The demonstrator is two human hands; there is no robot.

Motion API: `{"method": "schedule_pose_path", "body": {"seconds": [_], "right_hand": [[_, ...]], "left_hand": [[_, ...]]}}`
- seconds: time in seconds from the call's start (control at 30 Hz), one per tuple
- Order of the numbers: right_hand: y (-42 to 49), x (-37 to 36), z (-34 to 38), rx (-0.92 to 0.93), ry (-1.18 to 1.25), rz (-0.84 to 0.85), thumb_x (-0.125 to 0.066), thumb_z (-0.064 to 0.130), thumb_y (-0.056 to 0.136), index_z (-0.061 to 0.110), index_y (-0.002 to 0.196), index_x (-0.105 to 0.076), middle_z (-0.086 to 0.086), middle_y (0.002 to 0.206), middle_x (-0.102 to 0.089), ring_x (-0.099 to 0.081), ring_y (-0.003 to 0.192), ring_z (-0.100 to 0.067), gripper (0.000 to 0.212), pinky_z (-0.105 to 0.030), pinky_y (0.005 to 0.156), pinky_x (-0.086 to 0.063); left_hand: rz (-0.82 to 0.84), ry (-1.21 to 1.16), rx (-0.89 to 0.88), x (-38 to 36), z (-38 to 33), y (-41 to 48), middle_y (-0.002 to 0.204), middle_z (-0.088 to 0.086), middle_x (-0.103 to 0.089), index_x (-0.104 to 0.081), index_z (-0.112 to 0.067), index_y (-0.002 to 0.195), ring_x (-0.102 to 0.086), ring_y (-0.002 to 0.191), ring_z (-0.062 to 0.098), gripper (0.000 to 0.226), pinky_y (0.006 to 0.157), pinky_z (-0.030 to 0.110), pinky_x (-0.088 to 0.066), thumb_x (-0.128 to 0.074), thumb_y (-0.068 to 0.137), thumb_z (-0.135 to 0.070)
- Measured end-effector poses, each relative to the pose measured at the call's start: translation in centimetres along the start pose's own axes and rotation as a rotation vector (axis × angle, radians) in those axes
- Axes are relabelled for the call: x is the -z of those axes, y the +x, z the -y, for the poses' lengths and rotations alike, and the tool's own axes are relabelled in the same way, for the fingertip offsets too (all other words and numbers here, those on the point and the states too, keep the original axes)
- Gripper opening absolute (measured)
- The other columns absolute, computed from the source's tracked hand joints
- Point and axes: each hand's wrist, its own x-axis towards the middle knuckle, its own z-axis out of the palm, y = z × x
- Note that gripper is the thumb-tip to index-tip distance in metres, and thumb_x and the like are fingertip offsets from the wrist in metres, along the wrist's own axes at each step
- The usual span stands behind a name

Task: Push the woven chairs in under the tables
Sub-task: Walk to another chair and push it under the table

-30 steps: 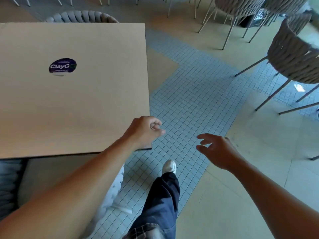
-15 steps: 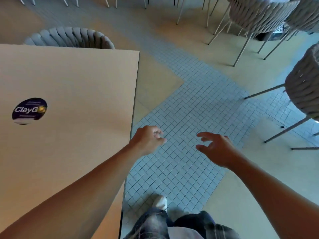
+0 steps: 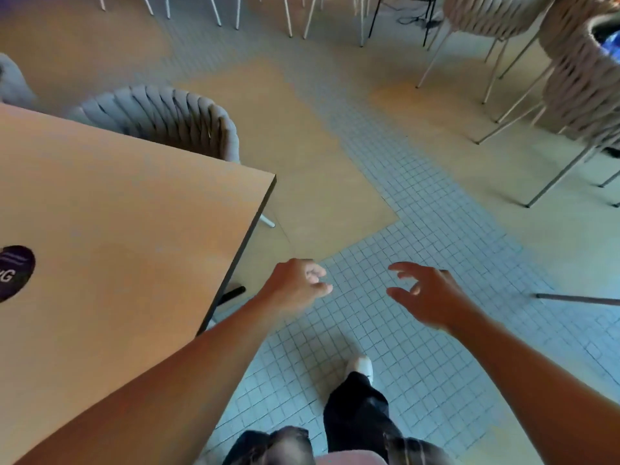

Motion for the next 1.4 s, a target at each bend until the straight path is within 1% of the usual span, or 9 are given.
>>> {"method": "schedule_pose_path", "body": {"seconds": [0.2,0.33,0.6,0.8,1.07,1.17,1.2,1.3,1.4], "right_hand": [[10.1,8.0,-0.6,0.078,-0.043,0.058,-0.064,0.046,0.09,0.042,0.136,-0.049,0.013,0.132,-0.058,-0.058,0.111,-0.012,0.048,-0.039,0.099,-0.043],[16.3,11.5,0.5,0.139,-0.074,0.084,-0.064,0.047,0.09,0.043,0.135,-0.05,0.013,0.13,-0.059,-0.057,0.113,-0.011,0.048,-0.036,0.097,-0.042],[33.5,15.9,5.3,0.244,-0.158,0.139,-0.062,0.049,0.09,0.045,0.134,-0.05,0.015,0.128,-0.058,-0.057,0.106,-0.008,0.046,-0.03,0.087,-0.038],[46.7,17.6,11.9,0.307,-0.263,0.239,-0.062,0.048,0.09,0.043,0.135,-0.05,0.013,0.129,-0.06,-0.059,0.106,-0.009,0.046,-0.033,0.094,-0.046],[60.0,18.1,21.3,0.432,-0.431,0.391,-0.06,0.051,0.09,0.043,0.136,-0.047,0.011,0.131,-0.059,-0.057,0.113,-0.014,0.048,-0.038,0.101,-0.046],[65.2,18.0,25.3,0.498,-0.484,0.442,-0.061,0.049,0.091,0.042,0.137,-0.048,0.011,0.132,-0.059,-0.056,0.115,-0.013,0.048,-0.035,0.1,-0.045],[66.9,17.9,26.6,0.525,-0.512,0.463,-0.061,0.049,0.091,0.041,0.137,-0.049,0.011,0.133,-0.058,-0.056,0.115,-0.014,0.049,-0.034,0.1,-0.045],[72.4,17.5,30.4,0.602,-0.554,0.517,-0.06,0.049,0.091,0.043,0.137,-0.048,0.011,0.133,-0.057,-0.055,0.117,-0.015,0.048,-0.036,0.102,-0.044],[77.0,17.0,33.9,0.677,-0.577,0.579,-0.062,0.047,0.091,0.042,0.136,-0.049,0.011,0.131,-0.059,-0.055,0.115,-0.015,0.047,-0.036,0.101,-0.044]], "left_hand": [[-0.122,-0.079,0.054,2.1,-6.3,8.1,0.125,-0.002,-0.066,-0.065,-0.021,0.119,-0.059,0.101,0.001,0.037,0.065,0.002,-0.037,-0.071,0.086,-0.036],[-0.208,-0.141,0.072,4.6,-8.3,13.5,0.12,-0.003,-0.068,-0.066,-0.02,0.116,-0.061,0.105,0.003,0.037,0.08,0.013,-0.042,-0.073,0.083,-0.036],[-0.274,-0.154,0.178,11.5,-7.9,27.8,0.119,-0.001,-0.068,-0.066,-0.016,0.119,-0.06,0.114,0.01,0.041,0.098,0.025,-0.046,-0.074,0.083,-0.035],[-0.322,-0.228,0.325,17.9,-5.9,37.4,0.114,-0.003,-0.068,-0.069,-0.021,0.108,-0.061,0.11,0.012,0.034,0.094,0.029,-0.049,-0.074,0.08,-0.04],[-0.417,-0.334,0.51,26.1,-3.8,44.0,0.106,-0.005,-0.07,-0.069,-0.019,0.11,-0.064,0.1,0.01,0.033,0.082,0.022,-0.047,-0.073,0.081,-0.034],[-0.52,-0.396,0.568,29.3,-2.9,46.0,0.103,-0.006,-0.069,-0.069,-0.018,0.109,-0.063,0.092,0.008,0.028,0.071,0.012,-0.046,-0.071,0.084,-0.031],[-0.557,-0.412,0.6,30.3,-2.5,46.5,0.104,-0.008,-0.07,-0.068,-0.02,0.109,-0.063,0.091,0.007,0.027,0.073,0.011,-0.046,-0.07,0.085,-0.033],[-0.643,-0.448,0.683,33.2,-1.5,48.0,0.111,-0.009,-0.07,-0.067,-0.027,0.114,-0.063,0.102,0.01,0.031,0.091,0.028,-0.049,-0.068,0.086,-0.04],[-0.735,-0.525,0.759,35.1,-0.9,49.8,0.114,-0.005,-0.068,-0.067,-0.023,0.115,-0.059,0.096,0.008,0.031,0.072,0.015,-0.041,-0.069,0.086,-0.036]]}}
